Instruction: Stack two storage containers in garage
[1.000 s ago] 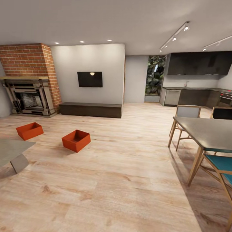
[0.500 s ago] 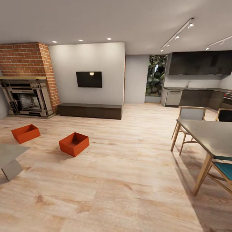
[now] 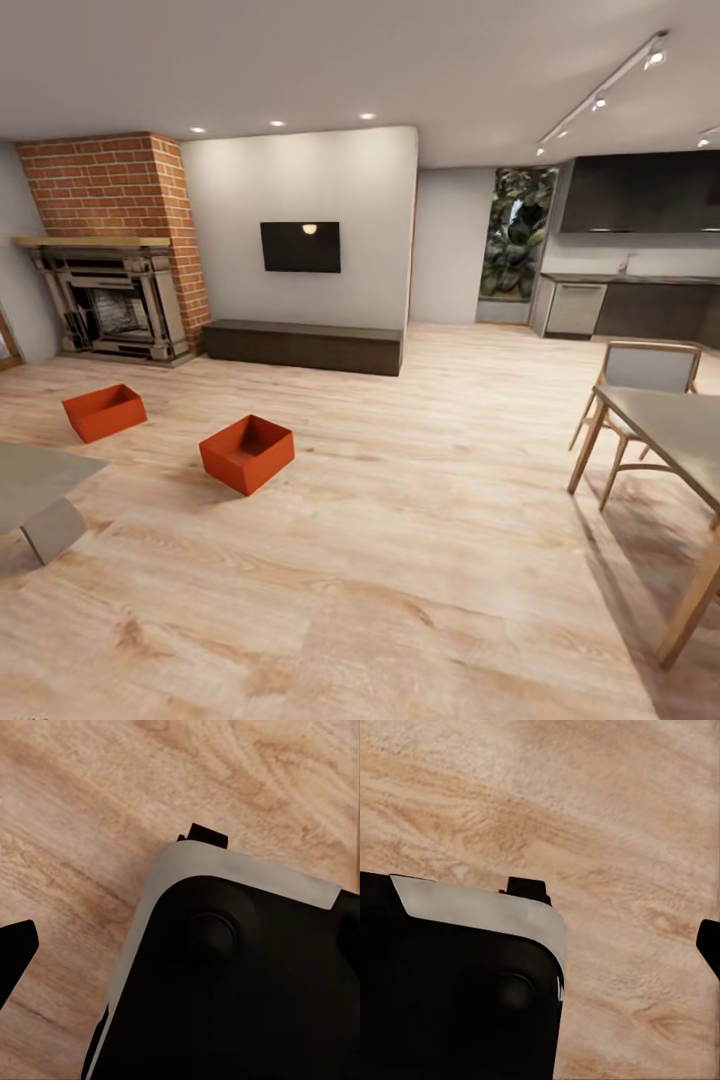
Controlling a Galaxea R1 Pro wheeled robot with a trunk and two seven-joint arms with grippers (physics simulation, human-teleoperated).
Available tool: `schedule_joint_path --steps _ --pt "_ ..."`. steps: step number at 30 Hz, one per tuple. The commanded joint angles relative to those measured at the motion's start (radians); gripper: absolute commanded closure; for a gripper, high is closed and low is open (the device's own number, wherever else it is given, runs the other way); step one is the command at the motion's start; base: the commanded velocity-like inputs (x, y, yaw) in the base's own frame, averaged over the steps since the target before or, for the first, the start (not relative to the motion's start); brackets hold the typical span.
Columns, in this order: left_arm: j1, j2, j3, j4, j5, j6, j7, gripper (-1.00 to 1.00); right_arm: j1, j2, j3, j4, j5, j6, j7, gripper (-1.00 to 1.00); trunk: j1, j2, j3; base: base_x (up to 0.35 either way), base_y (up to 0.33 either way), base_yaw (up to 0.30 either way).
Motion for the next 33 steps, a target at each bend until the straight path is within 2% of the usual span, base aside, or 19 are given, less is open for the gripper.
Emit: schedule_joint_path --steps 1,10,33 --pt "0.000 0.000 0.003 -0.001 0.001 0.001 0.002 -1.00 -0.001 0.001 0.009 0.003 -0.010 -0.006 -0.002 -1.00 0.001 0.000 -0.001 0.322 0.000 0.284" --pt "0.000 -0.001 0.003 -0.001 0.001 0.001 0.002 -1.00 -0.001 0.000 0.009 0.003 -0.009 -0.005 -0.001 -1.00 0.001 0.000 -0.001 0.322 -0.003 0.252" --pt "0.000 0.000 0.002 0.003 0.002 0.004 0.002 -1.00 -0.001 0.000 0.016 0.003 -0.002 -0.006 -0.003 -1.00 0.001 0.000 -0.001 0.322 -0.093 0.005"
